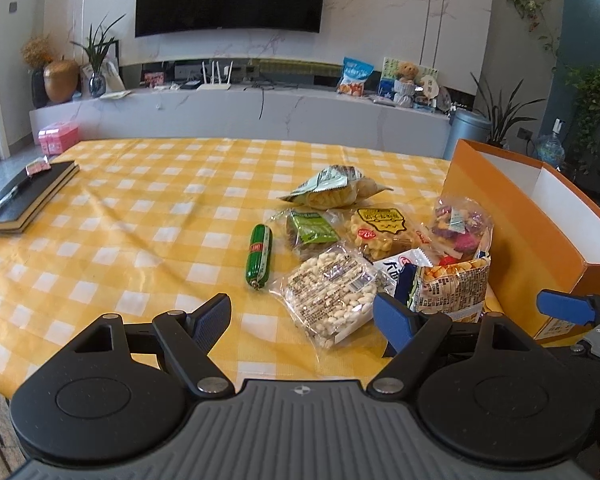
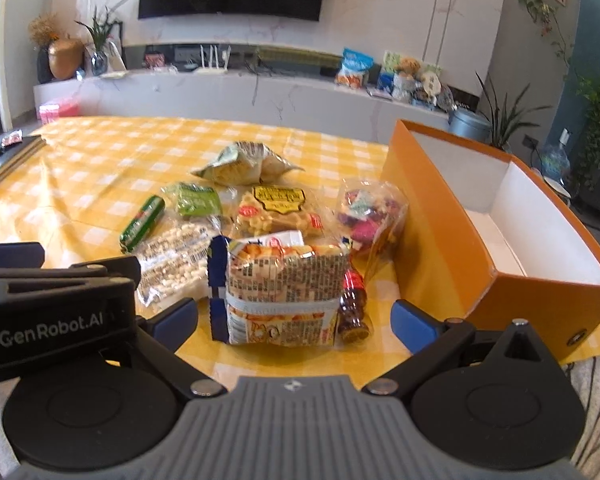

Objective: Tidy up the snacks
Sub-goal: 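Move both tools toward the snack pile on the table, then grasp the white puffed-snack bag with left gripper while right grasps the large printed bag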

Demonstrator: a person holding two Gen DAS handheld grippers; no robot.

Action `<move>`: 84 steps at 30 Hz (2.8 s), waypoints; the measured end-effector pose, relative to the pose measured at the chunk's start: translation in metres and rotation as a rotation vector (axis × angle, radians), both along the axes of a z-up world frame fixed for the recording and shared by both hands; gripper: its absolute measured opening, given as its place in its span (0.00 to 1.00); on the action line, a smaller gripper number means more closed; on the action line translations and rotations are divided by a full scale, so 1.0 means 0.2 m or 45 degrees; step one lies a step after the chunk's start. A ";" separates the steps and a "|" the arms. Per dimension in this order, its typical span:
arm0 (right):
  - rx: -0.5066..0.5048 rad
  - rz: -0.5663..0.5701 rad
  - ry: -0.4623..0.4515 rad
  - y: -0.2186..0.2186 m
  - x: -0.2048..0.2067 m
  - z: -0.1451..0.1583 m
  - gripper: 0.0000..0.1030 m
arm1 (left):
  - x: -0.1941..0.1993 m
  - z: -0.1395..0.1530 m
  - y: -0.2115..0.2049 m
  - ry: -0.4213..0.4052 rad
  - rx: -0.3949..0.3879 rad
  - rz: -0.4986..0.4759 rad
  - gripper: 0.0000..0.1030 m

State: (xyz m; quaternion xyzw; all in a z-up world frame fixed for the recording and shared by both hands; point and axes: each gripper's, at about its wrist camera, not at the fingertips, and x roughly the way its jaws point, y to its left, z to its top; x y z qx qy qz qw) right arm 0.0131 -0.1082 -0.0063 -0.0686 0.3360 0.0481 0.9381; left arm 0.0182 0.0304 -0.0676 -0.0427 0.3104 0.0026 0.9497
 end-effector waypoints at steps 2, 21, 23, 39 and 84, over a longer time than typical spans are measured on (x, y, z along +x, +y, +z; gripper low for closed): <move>0.029 -0.011 -0.010 -0.02 0.01 -0.01 0.97 | 0.00 0.01 0.01 -0.024 -0.023 -0.012 0.92; 0.080 -0.060 0.106 0.02 0.29 -0.19 0.97 | 0.06 -0.03 0.12 0.004 -0.092 0.034 0.92; 0.042 -0.050 0.099 0.04 0.31 -0.21 0.97 | 0.07 -0.05 0.13 0.027 -0.097 0.041 0.92; 0.094 -0.015 0.083 0.01 0.29 -0.22 0.73 | 0.10 -0.11 0.11 0.095 -0.037 0.062 0.92; 0.114 -0.042 0.050 -0.07 0.15 -0.21 0.71 | 0.79 -0.19 -0.15 0.614 -0.080 0.164 1.00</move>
